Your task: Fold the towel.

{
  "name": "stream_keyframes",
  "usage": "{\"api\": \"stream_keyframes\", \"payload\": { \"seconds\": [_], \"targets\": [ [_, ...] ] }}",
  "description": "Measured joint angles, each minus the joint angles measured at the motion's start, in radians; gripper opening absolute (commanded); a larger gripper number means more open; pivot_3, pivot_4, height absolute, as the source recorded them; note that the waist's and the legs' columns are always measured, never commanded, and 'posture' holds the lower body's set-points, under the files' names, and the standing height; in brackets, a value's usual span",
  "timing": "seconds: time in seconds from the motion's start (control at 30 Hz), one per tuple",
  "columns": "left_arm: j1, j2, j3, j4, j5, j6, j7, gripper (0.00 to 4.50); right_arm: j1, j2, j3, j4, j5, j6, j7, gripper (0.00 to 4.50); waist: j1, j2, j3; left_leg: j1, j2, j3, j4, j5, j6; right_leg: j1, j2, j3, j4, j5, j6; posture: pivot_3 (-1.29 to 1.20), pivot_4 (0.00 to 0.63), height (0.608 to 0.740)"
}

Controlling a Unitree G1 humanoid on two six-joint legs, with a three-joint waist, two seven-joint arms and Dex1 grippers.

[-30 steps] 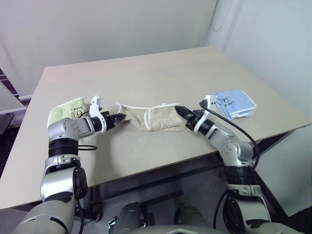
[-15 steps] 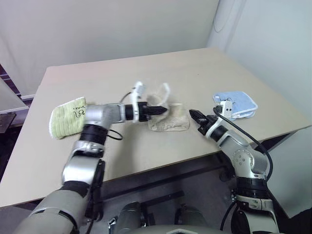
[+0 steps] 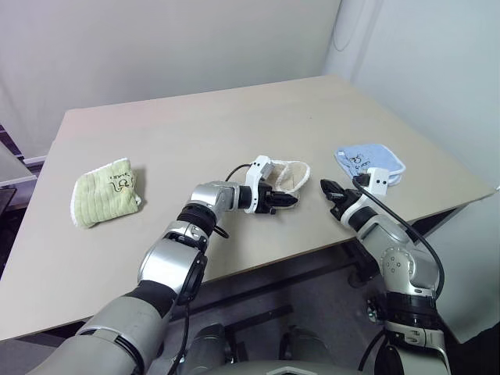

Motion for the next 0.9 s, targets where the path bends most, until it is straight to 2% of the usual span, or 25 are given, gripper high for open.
{"api": "stream_keyframes", "payload": {
  "seconds": [0.13, 0.43, 0.5, 0.63, 0.77, 0.9],
  "targets": [
    [-0.004, 0.005, 0.028, 0.007, 0.003, -0.028, -0.026, 3.5, 0.02, 0.0, 0.001, -0.002, -0.005, -0.001, -0.006, 0.0, 0.0, 0.0, 0.0, 0.0, 0.0, 0.0, 0.0, 0.0, 0.0, 0.0, 0.0, 0.0, 0.0, 0.0, 0.0, 0.0, 0.0, 0.721],
    [-0.014, 0.047, 0.086, -0.104, -0.041, -0.025, -0.185, 3.5, 0.022, 0.0, -0.011, -0.007, 0.015, -0.021, -0.008, 0.0, -0.001, 0.0, 0.0, 0.0, 0.0, 0.0, 0.0, 0.0, 0.001, 0.002, 0.0, 0.0, 0.0, 0.0, 0.0, 0.0, 0.0, 0.721],
    [-0.007, 0.067, 0.11, -0.137, -0.055, -0.038, -0.189, 3.5, 0.02, 0.0, -0.032, -0.038, 0.042, -0.022, -0.002, 0.0, -0.001, 0.0, 0.0, 0.0, 0.0, 0.0, 0.0, 0.0, 0.001, 0.002, 0.0, 0.0, 0.0, 0.0, 0.0, 0.0, 0.0, 0.721],
    [-0.006, 0.096, 0.12, -0.135, -0.029, -0.182, -0.128, 3.5, -0.043, -0.031, -0.04, -0.076, 0.075, -0.021, 0.018, 0.0, -0.001, 0.0, 0.0, 0.001, 0.0, 0.0, 0.002, 0.0, 0.001, 0.002, 0.0, 0.0, 0.001, 0.0, 0.0, 0.0, 0.0, 0.721],
    [-0.007, 0.091, 0.119, -0.065, 0.009, -0.297, -0.068, 2.62, -0.145, -0.039, -0.012, -0.02, 0.056, -0.035, 0.034, 0.0, 0.0, 0.0, 0.0, 0.004, 0.0, 0.0, 0.002, 0.0, 0.002, 0.004, 0.0, 0.0, 0.001, 0.001, 0.0, 0.0, 0.0, 0.721],
    [-0.006, 0.059, 0.095, -0.009, 0.059, -0.395, -0.058, 1.08, -0.216, -0.039, 0.043, 0.11, 0.009, -0.072, 0.074, 0.0, 0.003, 0.0, 0.0, 0.004, 0.0, 0.001, 0.002, 0.0, 0.002, 0.003, 0.0, -0.001, 0.0, 0.001, 0.0, 0.0, 0.0, 0.721]
  ]
}}
